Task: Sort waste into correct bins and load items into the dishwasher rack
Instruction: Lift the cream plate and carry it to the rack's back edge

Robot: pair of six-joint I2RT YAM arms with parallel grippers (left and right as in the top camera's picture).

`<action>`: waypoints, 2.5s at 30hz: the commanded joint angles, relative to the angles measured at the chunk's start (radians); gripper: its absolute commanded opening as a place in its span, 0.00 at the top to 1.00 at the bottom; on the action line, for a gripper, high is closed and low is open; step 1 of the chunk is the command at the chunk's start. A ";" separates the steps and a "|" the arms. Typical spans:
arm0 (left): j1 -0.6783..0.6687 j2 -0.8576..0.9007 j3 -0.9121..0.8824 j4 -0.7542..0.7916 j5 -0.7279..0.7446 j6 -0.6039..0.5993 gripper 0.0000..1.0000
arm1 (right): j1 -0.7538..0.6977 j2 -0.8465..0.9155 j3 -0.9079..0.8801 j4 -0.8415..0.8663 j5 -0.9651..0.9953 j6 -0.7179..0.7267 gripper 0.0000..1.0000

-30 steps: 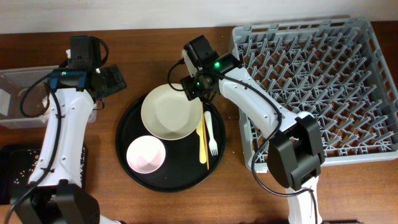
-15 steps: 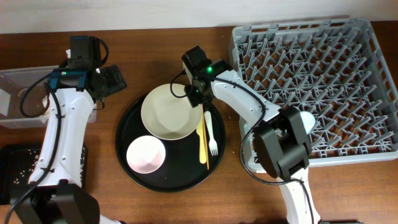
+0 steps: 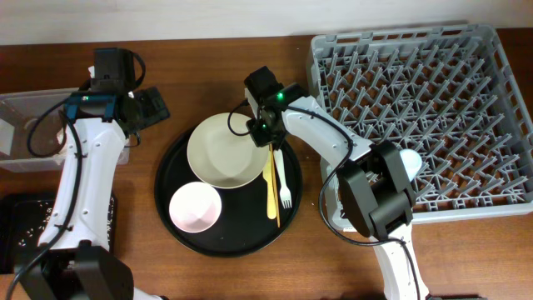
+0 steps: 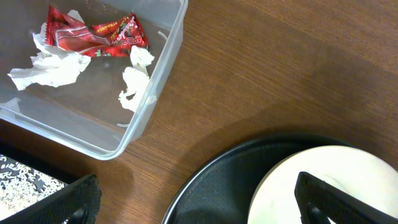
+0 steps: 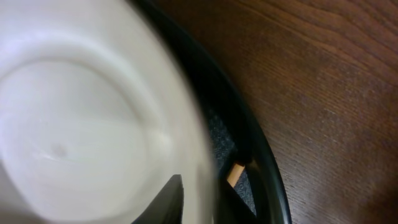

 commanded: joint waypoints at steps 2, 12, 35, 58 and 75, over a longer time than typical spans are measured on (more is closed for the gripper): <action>0.002 0.002 -0.006 0.000 -0.011 -0.010 0.01 | -0.001 0.013 -0.006 0.000 -0.006 0.003 0.96; 0.002 0.002 -0.006 0.000 -0.011 -0.010 0.01 | -0.113 -0.227 0.356 -0.249 -0.064 0.002 0.96; 0.002 0.002 -0.006 0.000 -0.011 -0.010 0.01 | -0.758 -0.185 0.329 0.401 0.990 -0.814 0.96; 0.002 0.002 -0.006 0.000 -0.011 -0.010 0.01 | -0.462 -0.141 -0.098 0.593 1.099 -0.826 0.95; 0.002 0.002 -0.006 0.000 -0.011 -0.010 0.01 | -0.225 -0.518 0.049 -0.002 0.769 -0.327 0.04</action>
